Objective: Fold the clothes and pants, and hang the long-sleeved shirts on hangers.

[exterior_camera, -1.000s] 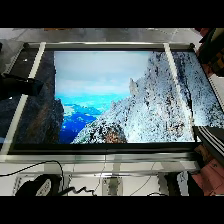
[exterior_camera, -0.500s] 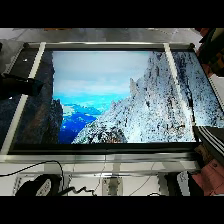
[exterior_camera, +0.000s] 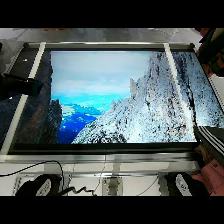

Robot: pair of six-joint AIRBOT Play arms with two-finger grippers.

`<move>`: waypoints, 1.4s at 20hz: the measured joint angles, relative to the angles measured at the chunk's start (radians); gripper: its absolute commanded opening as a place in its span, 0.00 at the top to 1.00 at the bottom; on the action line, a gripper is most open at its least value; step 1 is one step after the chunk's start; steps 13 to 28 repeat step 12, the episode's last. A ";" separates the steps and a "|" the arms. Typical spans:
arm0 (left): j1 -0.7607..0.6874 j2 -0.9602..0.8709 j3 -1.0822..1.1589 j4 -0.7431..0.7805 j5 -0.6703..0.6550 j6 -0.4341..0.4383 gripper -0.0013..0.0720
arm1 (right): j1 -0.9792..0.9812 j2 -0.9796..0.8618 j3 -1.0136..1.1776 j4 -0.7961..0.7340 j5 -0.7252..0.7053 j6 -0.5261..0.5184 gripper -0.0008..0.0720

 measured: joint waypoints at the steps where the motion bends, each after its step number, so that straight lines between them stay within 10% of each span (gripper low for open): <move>1: 0.000 0.000 0.000 0.000 0.000 0.000 0.03 | 0.045 -0.004 -0.001 -0.007 -0.006 -0.006 0.97; 28: 0.000 0.000 0.000 0.000 0.000 0.000 0.03 | 0.192 -0.028 -0.064 -0.145 -0.195 -0.083 0.97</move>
